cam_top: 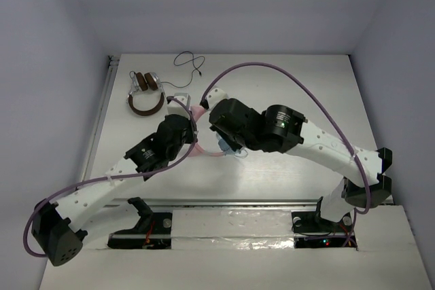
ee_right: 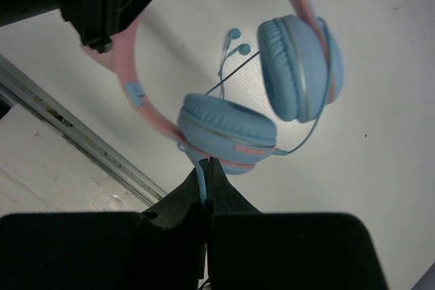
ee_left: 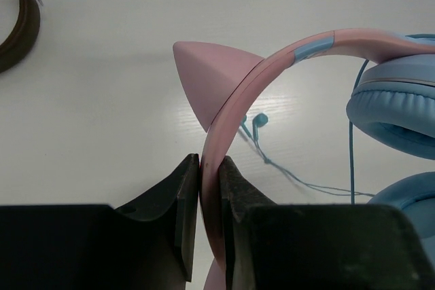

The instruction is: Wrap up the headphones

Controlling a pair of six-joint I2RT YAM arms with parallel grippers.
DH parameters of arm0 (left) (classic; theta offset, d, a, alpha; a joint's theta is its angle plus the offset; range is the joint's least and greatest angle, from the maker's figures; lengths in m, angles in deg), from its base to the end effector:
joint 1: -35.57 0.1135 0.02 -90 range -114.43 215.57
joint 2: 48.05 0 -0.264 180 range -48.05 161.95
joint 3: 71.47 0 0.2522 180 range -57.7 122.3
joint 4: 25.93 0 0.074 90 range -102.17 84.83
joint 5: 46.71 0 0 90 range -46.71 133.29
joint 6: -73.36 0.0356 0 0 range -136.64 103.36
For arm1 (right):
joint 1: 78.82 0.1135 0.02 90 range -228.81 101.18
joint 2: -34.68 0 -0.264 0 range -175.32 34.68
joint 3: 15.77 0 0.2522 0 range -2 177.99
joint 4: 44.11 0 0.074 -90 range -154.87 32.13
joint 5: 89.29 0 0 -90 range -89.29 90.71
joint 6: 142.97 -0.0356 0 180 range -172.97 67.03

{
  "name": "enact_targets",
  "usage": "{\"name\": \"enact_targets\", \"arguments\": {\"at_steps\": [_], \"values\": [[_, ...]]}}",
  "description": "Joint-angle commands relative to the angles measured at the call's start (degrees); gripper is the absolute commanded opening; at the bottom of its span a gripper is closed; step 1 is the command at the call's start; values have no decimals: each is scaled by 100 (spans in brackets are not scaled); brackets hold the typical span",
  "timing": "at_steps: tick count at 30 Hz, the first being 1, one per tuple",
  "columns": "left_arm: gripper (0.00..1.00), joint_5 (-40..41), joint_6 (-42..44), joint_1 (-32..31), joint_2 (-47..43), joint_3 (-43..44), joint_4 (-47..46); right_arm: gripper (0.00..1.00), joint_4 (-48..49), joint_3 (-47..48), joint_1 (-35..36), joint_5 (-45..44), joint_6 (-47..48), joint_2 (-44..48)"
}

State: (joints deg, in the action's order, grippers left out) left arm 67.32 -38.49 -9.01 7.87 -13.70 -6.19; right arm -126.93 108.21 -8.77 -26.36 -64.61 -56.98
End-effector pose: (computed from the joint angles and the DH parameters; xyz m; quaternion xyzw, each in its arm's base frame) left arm 0.1708 -0.1480 0.3076 0.0357 0.7994 -0.1745 0.5738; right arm 0.1203 0.2840 0.4307 -0.3774 0.8373 0.0482 0.3926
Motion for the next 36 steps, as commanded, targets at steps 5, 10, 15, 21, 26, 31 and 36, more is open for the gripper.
{"name": "enact_targets", "arguments": {"at_steps": [5, 10, 15, 21, 26, 31, 36], "values": [[0, -749, 268, -25, -600, 530, 957, 8, -64, 168, -113, -675, 65, 236], [0, -1436, 550, -25, -538, 749, 1414, 11, -90, 36, -219, -1002, 21, 122], [0, -1418, 690, -25, -872, 741, 1599, 28, -99, -175, -271, -1054, -66, 201], [0, -2034, 875, -25, -916, 767, 1503, 33, -82, -237, -430, -1722, -286, 130], [0, -2175, 893, -25, -1022, 785, 1433, 45, 427, -675, -842, -1890, -479, 350], [0, -2376, 866, -25, -1031, 776, 1214, 48, 744, -1054, -1211, -1811, -480, 508], [0, -2904, 884, -25, -1048, 846, 1064, 48, 1508, -1379, -1589, -1573, -278, 684]]}}
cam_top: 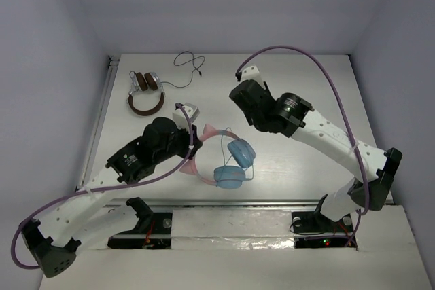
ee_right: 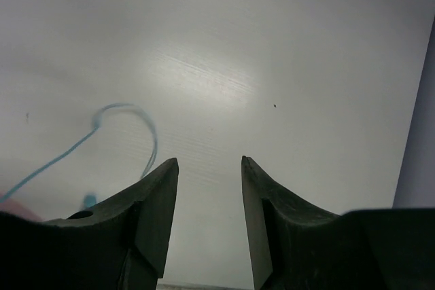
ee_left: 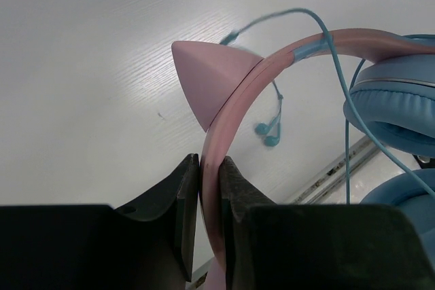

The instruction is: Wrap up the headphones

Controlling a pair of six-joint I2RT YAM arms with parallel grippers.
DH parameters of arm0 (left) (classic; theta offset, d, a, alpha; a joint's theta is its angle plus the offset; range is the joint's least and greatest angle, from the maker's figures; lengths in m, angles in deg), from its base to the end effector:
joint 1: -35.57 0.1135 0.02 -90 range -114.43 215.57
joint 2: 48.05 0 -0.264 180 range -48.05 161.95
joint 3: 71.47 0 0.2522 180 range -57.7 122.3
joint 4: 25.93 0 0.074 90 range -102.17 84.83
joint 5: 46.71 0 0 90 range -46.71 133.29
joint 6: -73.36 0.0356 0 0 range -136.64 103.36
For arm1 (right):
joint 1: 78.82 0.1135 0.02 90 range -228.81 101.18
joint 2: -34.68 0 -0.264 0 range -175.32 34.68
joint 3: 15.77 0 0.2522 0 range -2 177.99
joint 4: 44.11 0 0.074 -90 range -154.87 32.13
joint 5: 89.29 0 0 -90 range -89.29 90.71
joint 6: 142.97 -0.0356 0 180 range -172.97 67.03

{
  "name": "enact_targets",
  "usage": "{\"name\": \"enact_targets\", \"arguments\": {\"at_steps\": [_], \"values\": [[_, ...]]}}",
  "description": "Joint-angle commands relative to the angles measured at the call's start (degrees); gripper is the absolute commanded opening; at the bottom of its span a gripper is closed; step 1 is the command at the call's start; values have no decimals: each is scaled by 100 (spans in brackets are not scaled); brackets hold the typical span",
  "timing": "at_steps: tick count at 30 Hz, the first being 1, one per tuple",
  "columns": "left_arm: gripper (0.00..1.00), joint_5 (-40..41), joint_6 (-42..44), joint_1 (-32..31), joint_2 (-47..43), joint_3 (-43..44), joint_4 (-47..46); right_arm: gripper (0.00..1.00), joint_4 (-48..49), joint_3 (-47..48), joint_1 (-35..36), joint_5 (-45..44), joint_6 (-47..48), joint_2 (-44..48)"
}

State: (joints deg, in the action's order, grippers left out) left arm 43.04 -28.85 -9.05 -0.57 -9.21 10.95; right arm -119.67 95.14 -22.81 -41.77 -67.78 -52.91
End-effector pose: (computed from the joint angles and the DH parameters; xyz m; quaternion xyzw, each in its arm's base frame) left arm 0.1330 -0.1314 0.3312 0.2327 0.7962 -0.2673 0.4903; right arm 0.1887 0.2369 0.3978 -0.2006 0.8668 -0.1046 0.4444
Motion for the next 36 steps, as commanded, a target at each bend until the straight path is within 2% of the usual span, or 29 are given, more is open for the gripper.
{"name": "enact_targets", "arguments": {"at_steps": [1, 4, 8, 10, 11, 13, 14, 15, 18, 19, 20, 22, 23, 25, 29, 33, 36], "values": [[0, -511, -115, -20, -213, 424, -694, 48, 879, -203, -239, 20, 57, 356], [0, -757, -176, -20, -231, 521, -817, 48, 1406, -615, -441, 468, 119, 497], [0, -521, -238, -20, -99, 775, -712, 45, 2318, -1309, -766, 1109, -30, 901], [0, -397, -238, -20, 76, 1021, -493, 38, 2724, -1670, -1073, 1522, -127, 1296], [0, -292, -230, -20, 138, 1100, -431, 26, 3274, -2142, -1179, 1654, -276, 1436], [0, -178, -194, -20, 330, 1355, -212, 7, 3936, -2733, -1451, 2023, -478, 1928], [0, -29, -186, -20, 393, 1443, -141, 0, 4565, -3014, -1513, 2155, -697, 2069], [0, 33, -168, -20, 437, 1635, -88, 0, 4954, -3635, -1514, 2504, -751, 2332], [0, 385, -106, -20, 621, 2048, 97, 0, 6046, -4638, -1637, 2840, -1103, 2580], [0, 394, -98, -20, 717, 2146, 140, 2, 6361, -4869, -1637, 2929, -1164, 2702], [0, 412, -89, -20, 771, 2243, 158, 13, 6843, -5072, -1637, 3034, -1260, 2756], [0, 429, -89, -20, 920, 2507, 219, 26, 7172, -5510, -1637, 3149, -1305, 2791], [0, 429, -63, -20, 973, 2603, 246, 41, 7600, -5670, -1637, 3201, -1262, 2870], [0, 421, -62, -20, 1148, 2902, 308, 51, 8076, -6030, -1637, 3342, -1218, 2975], [0, 464, -45, -20, 1377, 3315, 422, 56, 8947, -6900, -1637, 3746, -1191, 3222], [0, 491, -62, -20, 1509, 3430, 352, 61, 8896, -7173, -1637, 4361, -1278, 3004], [0, 438, -98, -20, 1562, 3474, 325, 66, 9369, -7551, -1637, 4405, -1577, 2740]]}}
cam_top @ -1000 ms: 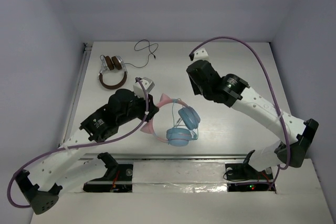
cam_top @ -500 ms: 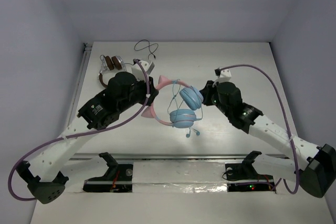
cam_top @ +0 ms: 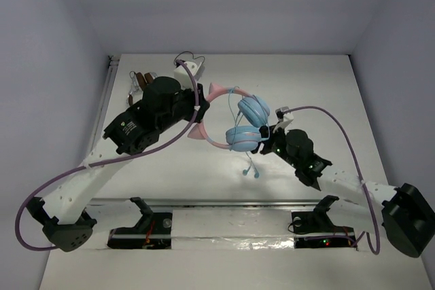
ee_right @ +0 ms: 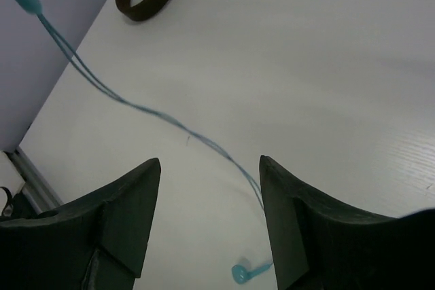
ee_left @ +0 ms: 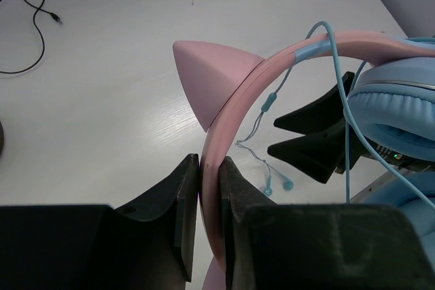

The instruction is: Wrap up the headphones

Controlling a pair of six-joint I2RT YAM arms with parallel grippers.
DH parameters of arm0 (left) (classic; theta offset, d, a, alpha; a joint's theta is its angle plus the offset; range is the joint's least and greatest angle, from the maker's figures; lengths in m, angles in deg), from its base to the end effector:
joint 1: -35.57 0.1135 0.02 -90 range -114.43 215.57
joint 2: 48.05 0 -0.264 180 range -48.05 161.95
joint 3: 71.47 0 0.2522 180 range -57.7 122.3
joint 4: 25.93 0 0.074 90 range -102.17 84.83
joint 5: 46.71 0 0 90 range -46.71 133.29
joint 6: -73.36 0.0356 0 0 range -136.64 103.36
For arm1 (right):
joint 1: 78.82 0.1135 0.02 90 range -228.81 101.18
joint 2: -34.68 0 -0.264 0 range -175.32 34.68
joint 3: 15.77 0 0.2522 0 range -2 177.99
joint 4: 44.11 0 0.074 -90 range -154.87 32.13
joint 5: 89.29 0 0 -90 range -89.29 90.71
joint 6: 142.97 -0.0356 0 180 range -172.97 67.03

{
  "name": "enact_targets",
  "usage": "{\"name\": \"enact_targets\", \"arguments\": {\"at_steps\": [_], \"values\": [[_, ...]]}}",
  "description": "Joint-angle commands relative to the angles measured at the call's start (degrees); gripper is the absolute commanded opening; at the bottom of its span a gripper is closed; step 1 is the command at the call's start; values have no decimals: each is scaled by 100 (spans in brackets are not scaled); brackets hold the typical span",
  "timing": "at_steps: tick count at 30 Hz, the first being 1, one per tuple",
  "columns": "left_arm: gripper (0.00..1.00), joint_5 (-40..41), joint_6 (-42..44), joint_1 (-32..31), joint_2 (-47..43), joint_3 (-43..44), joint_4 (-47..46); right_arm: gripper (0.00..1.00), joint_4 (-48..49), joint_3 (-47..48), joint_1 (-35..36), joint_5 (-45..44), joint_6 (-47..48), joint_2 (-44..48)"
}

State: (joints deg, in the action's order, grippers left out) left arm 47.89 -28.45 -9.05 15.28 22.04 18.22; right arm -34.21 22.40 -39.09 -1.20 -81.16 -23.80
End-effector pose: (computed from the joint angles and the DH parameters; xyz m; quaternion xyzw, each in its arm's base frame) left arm 0.1627 -0.1565 0.4498 0.1986 0.7621 -0.2631 0.5572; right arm 0.1748 0.1437 0.2312 -0.0666 0.7654 0.3469 0.5379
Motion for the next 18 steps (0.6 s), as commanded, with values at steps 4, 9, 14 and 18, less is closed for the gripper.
{"name": "enact_targets", "arguments": {"at_steps": [4, 9, 14, 18], "values": [[0, -38, -128, -20, 12, 384, -394, 68, 1098, -262, -9, 349, -346, -742], [0, -12, -120, -20, -5, 436, -376, 68, 895, -23, -9, 323, -503, -1402], [0, -12, -102, -20, -22, 472, -359, 66, 886, -67, -9, -124, -978, -1789], [0, -3, -84, -20, 12, 498, -359, 64, 1044, -15, -9, 146, -1005, -2280]]}}
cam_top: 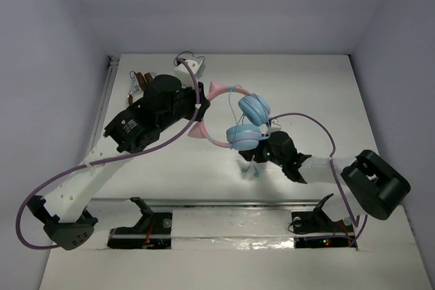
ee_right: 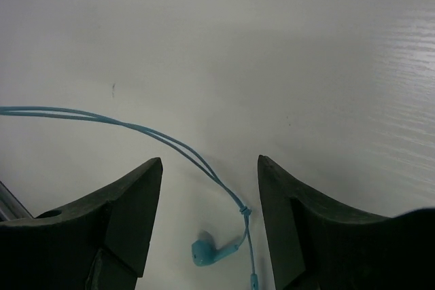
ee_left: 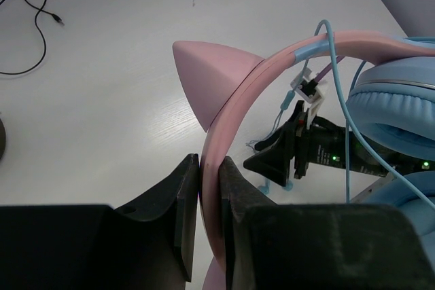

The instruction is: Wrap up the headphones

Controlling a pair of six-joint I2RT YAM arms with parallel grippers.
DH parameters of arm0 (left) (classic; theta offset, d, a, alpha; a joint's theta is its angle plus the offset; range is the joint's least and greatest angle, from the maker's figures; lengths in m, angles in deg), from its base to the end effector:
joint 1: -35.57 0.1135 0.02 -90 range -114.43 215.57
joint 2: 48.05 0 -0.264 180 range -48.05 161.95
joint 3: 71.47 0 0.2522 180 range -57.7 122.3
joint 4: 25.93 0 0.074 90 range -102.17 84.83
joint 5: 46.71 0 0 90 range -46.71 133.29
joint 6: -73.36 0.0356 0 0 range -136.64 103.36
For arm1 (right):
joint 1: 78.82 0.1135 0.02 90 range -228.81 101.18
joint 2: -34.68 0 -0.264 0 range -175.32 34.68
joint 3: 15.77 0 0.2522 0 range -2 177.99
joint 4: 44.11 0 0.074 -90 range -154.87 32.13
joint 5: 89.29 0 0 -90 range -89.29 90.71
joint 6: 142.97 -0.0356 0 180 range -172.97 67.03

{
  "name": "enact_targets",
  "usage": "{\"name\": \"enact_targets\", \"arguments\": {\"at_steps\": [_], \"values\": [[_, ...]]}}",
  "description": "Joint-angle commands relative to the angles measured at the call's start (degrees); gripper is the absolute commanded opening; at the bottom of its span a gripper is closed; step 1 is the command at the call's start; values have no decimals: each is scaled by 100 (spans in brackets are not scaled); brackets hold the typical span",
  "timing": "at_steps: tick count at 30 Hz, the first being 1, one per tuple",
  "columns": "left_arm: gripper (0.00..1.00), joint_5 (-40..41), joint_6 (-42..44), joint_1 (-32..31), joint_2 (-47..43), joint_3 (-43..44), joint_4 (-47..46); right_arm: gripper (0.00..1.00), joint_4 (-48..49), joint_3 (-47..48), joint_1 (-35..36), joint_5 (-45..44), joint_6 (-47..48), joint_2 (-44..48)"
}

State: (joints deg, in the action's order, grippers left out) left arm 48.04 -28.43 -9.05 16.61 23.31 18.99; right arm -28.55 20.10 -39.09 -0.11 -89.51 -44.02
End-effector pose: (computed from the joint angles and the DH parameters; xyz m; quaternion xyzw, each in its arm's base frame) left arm 0.1665 -0.1602 0.4507 0.1994 0.7665 -0.2592 0.5528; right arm 0.1931 0.1598 0.1507 -0.0200 0.8536 0.3166 0.4132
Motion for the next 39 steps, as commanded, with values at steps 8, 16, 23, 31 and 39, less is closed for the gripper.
{"name": "enact_targets", "arguments": {"at_steps": [8, 16, 23, 31, 39], "values": [[0, 8, -16, -20, -42, 503, -330, 53, 882, 145, -9, 187, -433, -804], [0, 464, 317, 32, 274, 1134, 127, 0, 1190, -224, -9, -287, -1066, -674], [0, 1115, 511, 147, 573, 1891, 734, 0, 1041, -435, 140, -296, -1409, -357], [0, 1080, 230, 331, 688, 1901, 199, 0, 1067, -146, 895, -199, -1313, -585], [0, 1291, -534, 760, 478, 918, -1198, 0, 155, 653, 1880, -682, -1067, -332]]}}
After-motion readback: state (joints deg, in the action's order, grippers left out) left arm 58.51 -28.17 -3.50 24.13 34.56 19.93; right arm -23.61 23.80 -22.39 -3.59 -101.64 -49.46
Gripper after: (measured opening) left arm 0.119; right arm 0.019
